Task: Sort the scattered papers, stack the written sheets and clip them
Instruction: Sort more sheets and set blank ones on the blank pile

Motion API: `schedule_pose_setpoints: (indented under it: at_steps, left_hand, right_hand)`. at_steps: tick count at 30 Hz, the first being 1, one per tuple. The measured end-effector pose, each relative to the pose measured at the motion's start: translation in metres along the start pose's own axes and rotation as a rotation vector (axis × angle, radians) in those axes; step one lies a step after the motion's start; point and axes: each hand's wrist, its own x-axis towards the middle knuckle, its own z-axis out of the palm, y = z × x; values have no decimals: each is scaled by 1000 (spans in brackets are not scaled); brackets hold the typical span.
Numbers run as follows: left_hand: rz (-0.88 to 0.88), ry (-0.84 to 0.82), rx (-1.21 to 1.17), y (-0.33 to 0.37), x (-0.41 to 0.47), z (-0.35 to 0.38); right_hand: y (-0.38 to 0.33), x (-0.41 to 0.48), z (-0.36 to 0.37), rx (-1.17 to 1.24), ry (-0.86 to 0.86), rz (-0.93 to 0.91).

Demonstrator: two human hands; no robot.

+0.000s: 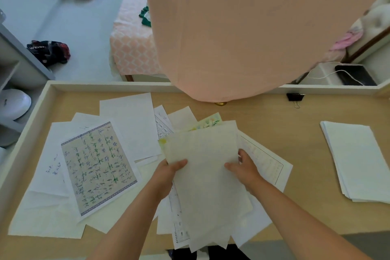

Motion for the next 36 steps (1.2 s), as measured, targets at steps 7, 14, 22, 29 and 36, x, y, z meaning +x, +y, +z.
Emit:
schedule_pose_setpoints:
  at_steps: [7, 14, 22, 29, 36]
  left_hand:
    - [232, -101, 44, 57, -48, 74]
    - [517, -59, 49, 63, -83, 198]
    - [612, 44, 293, 11, -82, 293]
    - [921, 195, 136, 7, -97, 326]
    - [875, 384, 223, 14, -95, 331]
  right_hand:
    - [-31, -28, -75, 103, -43, -190]
    - [-42, -50, -159, 302, 272, -432]
    - [9, -44, -251, 243, 204, -443]
    - [6, -28, -269, 259, 123, -441]
    - [14, -26, -263, 213, 23, -390]
